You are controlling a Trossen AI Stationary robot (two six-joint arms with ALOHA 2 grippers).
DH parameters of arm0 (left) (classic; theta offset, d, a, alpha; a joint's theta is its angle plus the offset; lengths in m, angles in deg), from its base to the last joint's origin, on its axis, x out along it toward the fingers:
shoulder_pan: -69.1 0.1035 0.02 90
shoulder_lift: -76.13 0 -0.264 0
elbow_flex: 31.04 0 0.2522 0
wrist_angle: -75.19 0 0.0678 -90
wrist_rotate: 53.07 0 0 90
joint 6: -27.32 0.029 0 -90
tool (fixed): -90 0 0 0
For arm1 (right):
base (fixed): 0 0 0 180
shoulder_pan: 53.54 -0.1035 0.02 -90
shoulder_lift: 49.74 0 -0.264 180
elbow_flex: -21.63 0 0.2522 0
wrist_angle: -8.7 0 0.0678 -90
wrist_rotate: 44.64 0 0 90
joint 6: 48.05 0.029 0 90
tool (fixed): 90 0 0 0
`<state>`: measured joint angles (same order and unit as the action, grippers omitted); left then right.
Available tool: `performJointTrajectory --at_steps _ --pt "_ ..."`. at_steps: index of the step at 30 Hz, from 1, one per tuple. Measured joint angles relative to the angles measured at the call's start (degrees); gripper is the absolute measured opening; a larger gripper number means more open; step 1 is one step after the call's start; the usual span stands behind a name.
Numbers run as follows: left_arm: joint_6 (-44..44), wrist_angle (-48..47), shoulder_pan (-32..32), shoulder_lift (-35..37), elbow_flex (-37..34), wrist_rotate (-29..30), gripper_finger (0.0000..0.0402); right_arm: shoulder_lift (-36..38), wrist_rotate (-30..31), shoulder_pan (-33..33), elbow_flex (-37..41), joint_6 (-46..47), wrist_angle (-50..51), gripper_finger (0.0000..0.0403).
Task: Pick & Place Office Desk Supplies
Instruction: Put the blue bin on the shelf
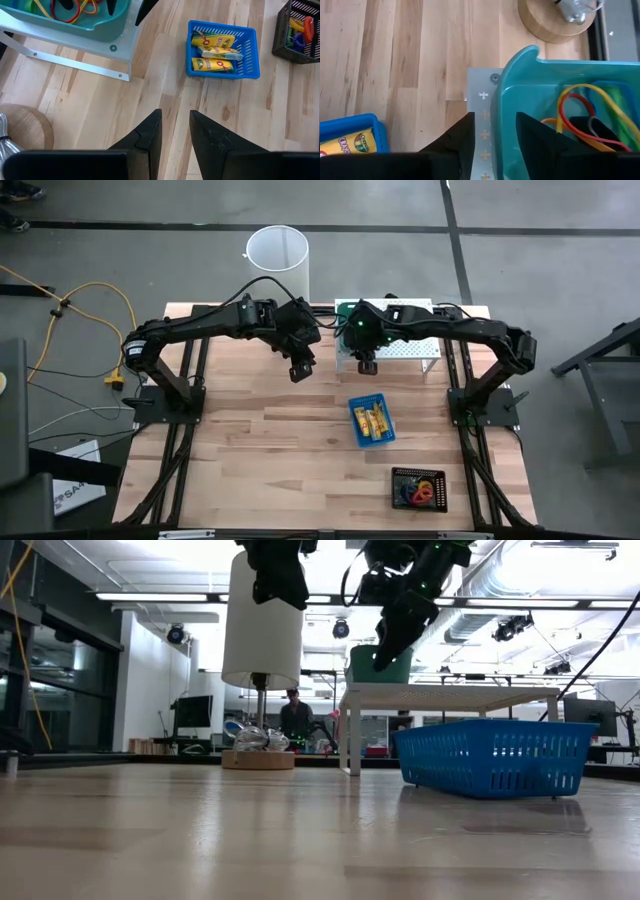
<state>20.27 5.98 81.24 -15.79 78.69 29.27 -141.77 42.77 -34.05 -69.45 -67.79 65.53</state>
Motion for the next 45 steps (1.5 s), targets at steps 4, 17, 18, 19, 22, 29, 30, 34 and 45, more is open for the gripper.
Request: performJointTrajectory --at_steps 4,17,18,19,22,29,30,34,45 --pt "0.02 -0.02 0.01 0.0 0.0 -0.02 0.0095 1.21 1.45 -0.46 0.0 -0.04 -0.04 0.0131" --pt "-0.04 -0.02 0.02 0.0 0.0 -0.03 0.0095 6.92 2.79 -2.78 0.0 -0.01 -0.46 0.0131" --pt "-0.07 -0.02 0.01 0.0 0.0 -0.03 0.0095 7.28 3.13 -2.93 0.0 0.02 -0.47 0.0131" --pt "-0.07 -0.01 0.02 0.0 0.0 -0.04 0.0095 7.62 3.65 -3.19 0.0 0.02 -0.47 0.0131" --pt "-0.1 -0.02 0.02 0.0 0.0 -0.04 0.0095 8.5 5.27 -3.8 0.0 0.13 -0.46 0.0131" --pt "-0.2 -0.02 0.02 0.0 0.0 -0.04 0.0095 9.87 5.51 -5.37 0.0 0.46 -0.23 0.013" --pt "-0.2 -0.02 -0.01 0.0 0.0 -0.04 0.0095 9.88 5.5 -5.66 0.0 0.51 -0.11 0.013" --pt "-0.2 -0.02 0.0 0.0 0.0 -0.04 0.0095 9.85 5.64 -6.85 0.0 0.57 1.36 0.013" --pt "0.59 -2.58 -0.04 1.96 0.0 -0.04 0.0095 9.85 5.68 -12.38 0.0 6.45 8.66 0.0131"
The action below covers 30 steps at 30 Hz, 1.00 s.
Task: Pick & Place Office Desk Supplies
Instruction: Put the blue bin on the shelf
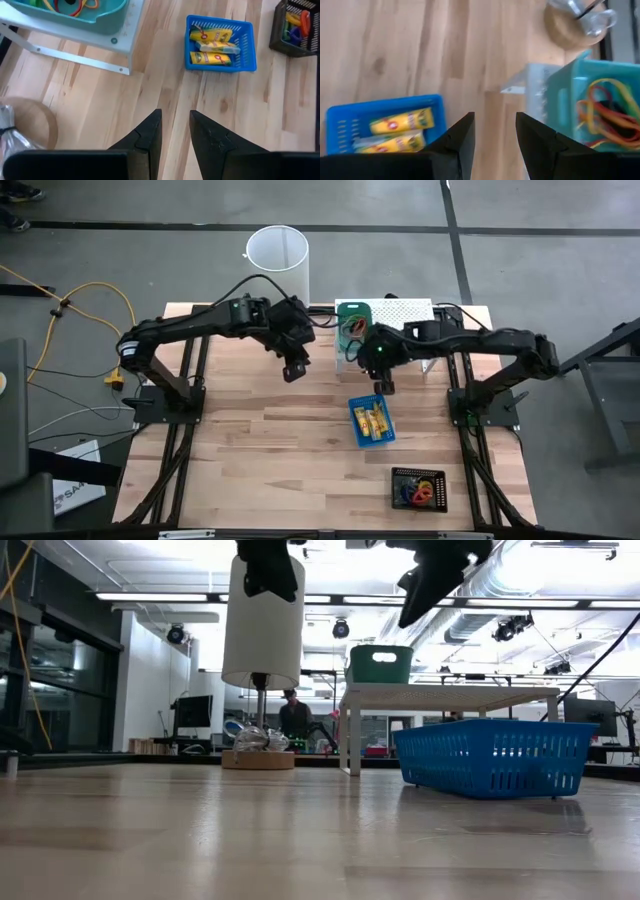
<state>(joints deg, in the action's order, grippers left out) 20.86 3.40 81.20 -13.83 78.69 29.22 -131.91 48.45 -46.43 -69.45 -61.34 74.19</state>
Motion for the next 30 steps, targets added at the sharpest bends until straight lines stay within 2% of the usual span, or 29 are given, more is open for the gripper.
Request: performJointTrajectory --at_steps 7,13,19,25,30 --pt "-0.88 -3.25 -2.57 1.87 -0.15 0.61 0.0095 0.0 -0.04 -6.14 0.0 4.21 2.72 0.0131" --pt "-2.13 -3.35 -7.54 3.94 -3.45 5.14 0.0095 0.0 -0.04 -11.49 0.0 8.96 4.1 0.0131" --pt "-4.56 3.66 -12.08 11.57 -14.31 9.49 0.0095 -0.02 -0.11 -16.11 0.0 12.75 4.8 0.0131" --pt "-6.78 12.03 -12.38 21.67 -27.16 10.08 0.0095 -0.78 -0.24 -19.33 0.01 16.33 4.65 0.0131" --pt "-7.66 14.99 -11.97 27.74 -34.64 10.47 0.0095 -0.81 -0.23 -20.67 3.52 16.8 0.61 0.0131"
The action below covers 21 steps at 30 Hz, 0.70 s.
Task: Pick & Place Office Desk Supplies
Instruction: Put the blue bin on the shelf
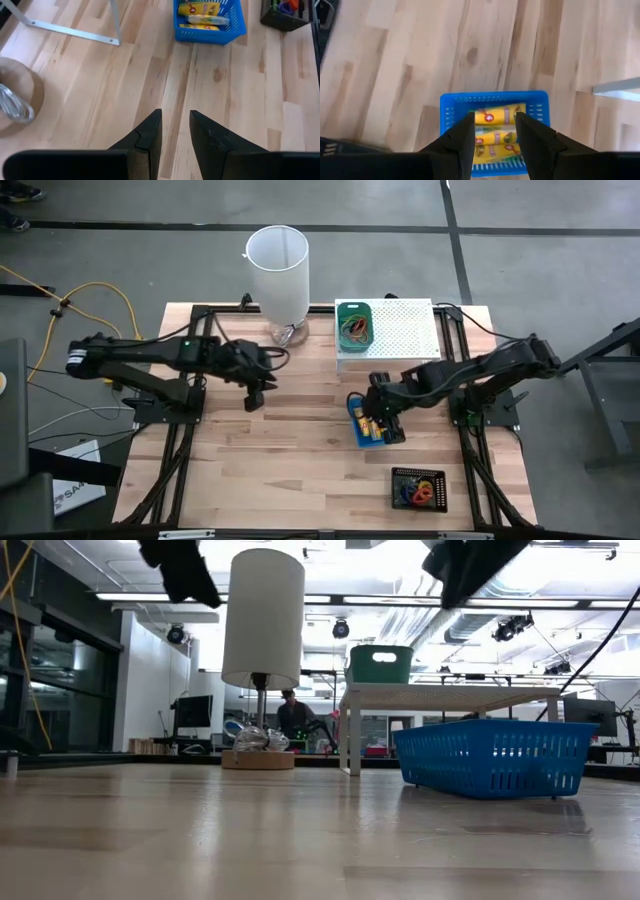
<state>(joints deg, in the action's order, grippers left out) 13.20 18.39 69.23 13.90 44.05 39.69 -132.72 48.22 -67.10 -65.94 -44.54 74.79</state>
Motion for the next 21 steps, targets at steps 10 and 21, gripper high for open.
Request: performJointTrajectory --at_steps 10,21 --pt "-0.4 1.37 -0.46 4.03 -5.32 0.17 0.0095 -0.02 -0.03 -1.39 5.8 2.98 -2.41 0.0131" --pt "0.44 4.67 -0.7 3.62 -5.3 0.15 0.0095 0.0 -0.01 -3.99 10.08 2.89 -6.64 0.0131"
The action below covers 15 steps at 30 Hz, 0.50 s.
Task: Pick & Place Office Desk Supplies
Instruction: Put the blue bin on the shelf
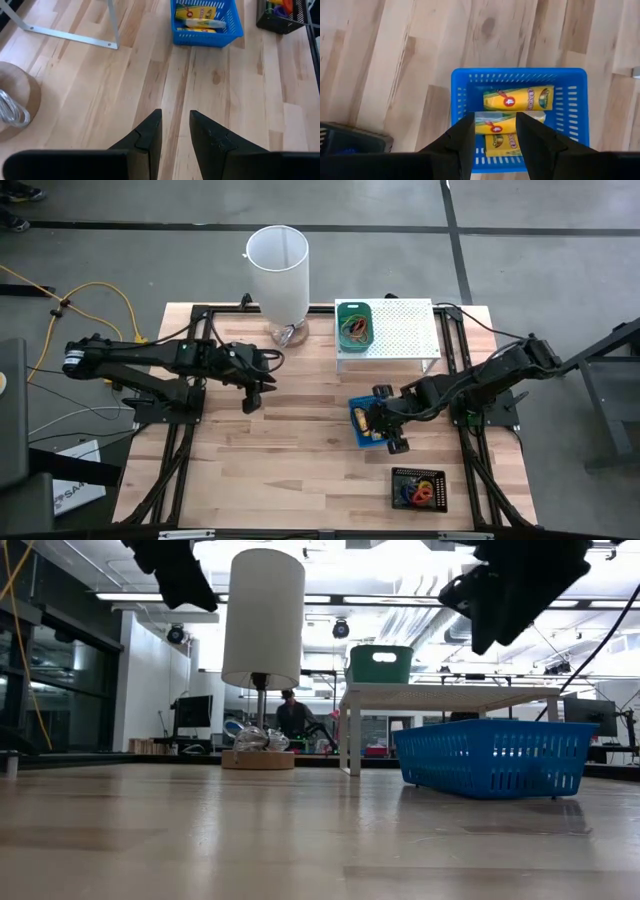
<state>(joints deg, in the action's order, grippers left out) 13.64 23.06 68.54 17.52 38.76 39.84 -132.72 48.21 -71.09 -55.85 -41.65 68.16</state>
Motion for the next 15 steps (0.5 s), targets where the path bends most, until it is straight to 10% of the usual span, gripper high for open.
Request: performJointTrajectory --at_steps 15 --pt "-0.07 2.97 0.0 0.0 -0.02 -0.02 0.0095 0.0 0.73 -3.13 2.49 5.42 -8.55 0.0131"
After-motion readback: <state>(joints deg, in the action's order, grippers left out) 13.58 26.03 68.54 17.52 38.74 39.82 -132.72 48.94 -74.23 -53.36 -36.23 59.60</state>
